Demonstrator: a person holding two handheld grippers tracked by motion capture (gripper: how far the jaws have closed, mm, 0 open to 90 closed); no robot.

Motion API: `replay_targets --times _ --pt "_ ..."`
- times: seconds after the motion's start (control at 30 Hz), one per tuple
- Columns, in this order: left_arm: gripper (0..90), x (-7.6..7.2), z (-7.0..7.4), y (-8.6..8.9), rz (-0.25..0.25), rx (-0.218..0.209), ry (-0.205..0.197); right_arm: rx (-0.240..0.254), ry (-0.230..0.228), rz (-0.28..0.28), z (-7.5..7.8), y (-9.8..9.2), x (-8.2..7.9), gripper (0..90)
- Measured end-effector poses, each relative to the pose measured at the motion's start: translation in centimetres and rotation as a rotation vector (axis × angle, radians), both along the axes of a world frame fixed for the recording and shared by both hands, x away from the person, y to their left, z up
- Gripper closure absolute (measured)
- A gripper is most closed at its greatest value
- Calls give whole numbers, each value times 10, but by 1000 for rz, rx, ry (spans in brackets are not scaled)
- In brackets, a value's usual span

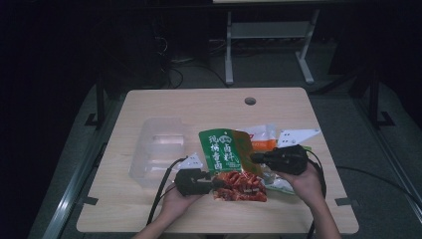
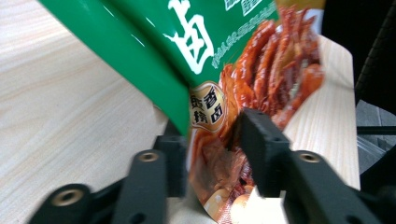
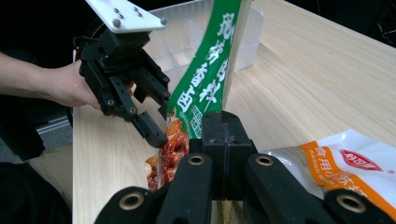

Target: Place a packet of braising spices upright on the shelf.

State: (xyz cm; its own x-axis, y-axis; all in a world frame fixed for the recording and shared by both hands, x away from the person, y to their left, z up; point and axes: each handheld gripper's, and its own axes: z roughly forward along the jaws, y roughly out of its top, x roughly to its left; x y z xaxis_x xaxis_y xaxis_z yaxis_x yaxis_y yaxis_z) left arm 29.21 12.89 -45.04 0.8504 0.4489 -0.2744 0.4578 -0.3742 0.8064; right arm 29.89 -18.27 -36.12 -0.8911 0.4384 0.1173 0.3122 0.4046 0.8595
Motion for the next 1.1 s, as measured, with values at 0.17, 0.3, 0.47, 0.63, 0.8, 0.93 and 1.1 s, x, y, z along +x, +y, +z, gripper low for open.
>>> replay_targets --times 0.17,0.3,0.47,0.63,0.8,0.93,1.1 --pt "758 0 0 3 1 -29 23 3 10 -11 -4 -2 2 898" --pt "810 -2 2 6 5 -38 21 -3 11 -22 -5 -2 2 896" --pt "827 -5 5 5 8 -21 -17 5 13 -28 -5 -3 2 893" --pt "833 -8 7 4 15 -3 -48 -26 19 -37 -8 0 2 867" --pt "832 -12 9 3 7 7 -76 -32 26 -33 -10 5 3 818" --pt "832 -14 11 2 1 17 -93 -47 41 -25 -14 11 4 793" --pt "832 -16 12 2 -6 36 -118 -70 62 -15 -19 19 5 719"
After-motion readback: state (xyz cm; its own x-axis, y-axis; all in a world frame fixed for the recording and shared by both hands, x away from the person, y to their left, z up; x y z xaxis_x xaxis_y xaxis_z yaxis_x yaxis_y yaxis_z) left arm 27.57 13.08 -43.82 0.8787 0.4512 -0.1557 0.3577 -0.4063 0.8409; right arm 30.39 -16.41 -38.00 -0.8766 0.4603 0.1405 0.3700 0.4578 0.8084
